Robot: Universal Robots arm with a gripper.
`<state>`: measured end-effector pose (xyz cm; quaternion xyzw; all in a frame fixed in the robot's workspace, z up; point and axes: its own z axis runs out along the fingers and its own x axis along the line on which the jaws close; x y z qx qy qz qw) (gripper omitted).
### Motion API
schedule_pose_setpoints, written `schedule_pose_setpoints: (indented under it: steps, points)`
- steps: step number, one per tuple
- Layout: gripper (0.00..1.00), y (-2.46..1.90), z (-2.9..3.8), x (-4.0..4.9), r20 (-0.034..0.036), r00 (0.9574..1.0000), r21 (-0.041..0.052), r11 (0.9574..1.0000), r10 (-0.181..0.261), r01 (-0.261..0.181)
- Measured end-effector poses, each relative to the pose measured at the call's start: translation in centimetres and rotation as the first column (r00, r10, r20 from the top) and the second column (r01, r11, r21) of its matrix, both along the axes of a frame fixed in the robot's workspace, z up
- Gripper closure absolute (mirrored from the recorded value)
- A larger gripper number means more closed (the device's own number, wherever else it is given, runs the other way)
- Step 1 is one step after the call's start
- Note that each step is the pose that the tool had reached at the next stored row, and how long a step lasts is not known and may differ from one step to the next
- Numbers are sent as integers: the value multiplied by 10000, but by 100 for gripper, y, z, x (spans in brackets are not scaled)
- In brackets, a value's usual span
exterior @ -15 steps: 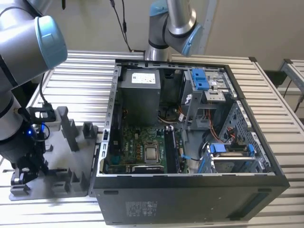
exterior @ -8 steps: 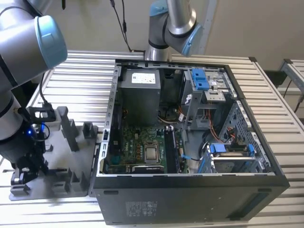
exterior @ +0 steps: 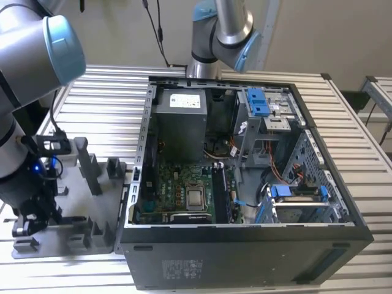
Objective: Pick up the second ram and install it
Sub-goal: 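Pick up the second ram and move it above second insertion slot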
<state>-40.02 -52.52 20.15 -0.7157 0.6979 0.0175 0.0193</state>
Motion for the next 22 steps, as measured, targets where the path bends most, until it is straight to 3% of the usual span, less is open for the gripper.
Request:
schedule_pose_setpoints:
  steps: [22]
  points:
    - [86, 0, 142, 0, 0, 10000, -1, 10000, 0, 0]
